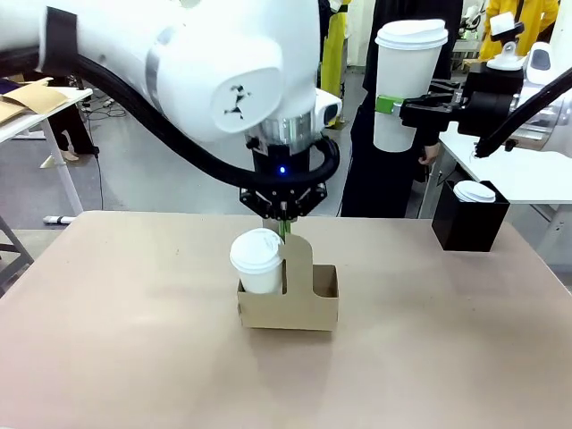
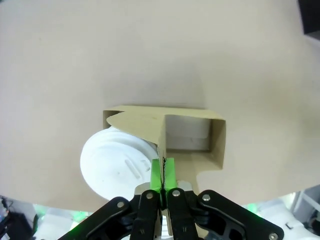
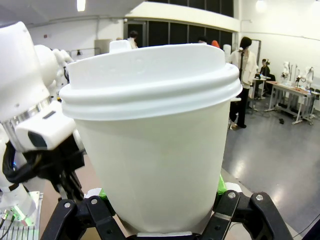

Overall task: Pour a drink into a cup and package it in a carrier.
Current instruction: Position the Cup Carrier in the center of the table, then insert the held 600 ml Paper Cup into the Cup Carrier.

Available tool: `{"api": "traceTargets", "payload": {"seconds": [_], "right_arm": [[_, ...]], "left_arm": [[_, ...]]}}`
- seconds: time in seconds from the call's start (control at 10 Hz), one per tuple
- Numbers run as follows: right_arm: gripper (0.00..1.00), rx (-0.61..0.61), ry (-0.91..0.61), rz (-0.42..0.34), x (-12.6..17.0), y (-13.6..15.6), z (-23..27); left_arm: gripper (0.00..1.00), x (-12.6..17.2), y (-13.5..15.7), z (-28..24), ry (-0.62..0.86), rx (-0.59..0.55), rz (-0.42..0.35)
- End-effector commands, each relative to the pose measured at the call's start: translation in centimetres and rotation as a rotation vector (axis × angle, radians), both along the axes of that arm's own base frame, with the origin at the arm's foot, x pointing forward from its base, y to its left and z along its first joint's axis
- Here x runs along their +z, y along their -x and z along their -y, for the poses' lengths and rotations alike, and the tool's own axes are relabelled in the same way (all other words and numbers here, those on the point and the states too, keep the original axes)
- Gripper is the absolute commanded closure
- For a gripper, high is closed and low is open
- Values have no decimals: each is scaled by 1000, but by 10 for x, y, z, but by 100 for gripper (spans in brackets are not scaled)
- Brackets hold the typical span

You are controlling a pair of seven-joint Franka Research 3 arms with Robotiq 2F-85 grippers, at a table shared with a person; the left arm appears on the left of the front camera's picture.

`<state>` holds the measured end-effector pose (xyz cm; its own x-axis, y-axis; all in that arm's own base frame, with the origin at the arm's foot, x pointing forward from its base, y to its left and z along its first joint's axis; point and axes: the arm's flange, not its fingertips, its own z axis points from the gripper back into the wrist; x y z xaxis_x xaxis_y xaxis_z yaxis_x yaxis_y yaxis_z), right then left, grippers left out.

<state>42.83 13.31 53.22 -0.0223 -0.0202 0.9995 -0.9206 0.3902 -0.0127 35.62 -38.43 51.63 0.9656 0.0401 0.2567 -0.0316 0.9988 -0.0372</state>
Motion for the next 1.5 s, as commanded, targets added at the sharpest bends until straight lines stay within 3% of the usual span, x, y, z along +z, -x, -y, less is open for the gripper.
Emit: {"api": "traceTargets", "payload": {"seconds": [0.0, 0.3, 0.4, 0.9, 1.0, 1.1, 1.2, 1.4], "right_arm": [[20, -6, 1, 12, 3, 2, -2], [20, -6, 1, 12, 3, 2, -2], [20, -6, 1, 12, 3, 2, -2], [20, -6, 1, 12, 3, 2, -2], [20, -6, 1, 12, 3, 2, -2], [20, -6, 1, 12, 3, 2, -2], [20, 0, 0, 0, 0, 0, 0], [20, 173, -4, -34, -8, -9, 9]], "left_arm": [[98, -16, 2, 10, -51, 38, 15], [98, -31, 8, 18, -109, 13, 7], [98, -21, 3, 11, -53, 8, 2], [98, -21, 3, 11, -53, 8, 2], [41, -20, 3, 12, -67, 5, 6], [38, -15, 3, 7, -65, -47, 9], [0, -4, 4, 1, -48, -71, 12], [0, 18, 10, -12, -15, -110, 45]]}}
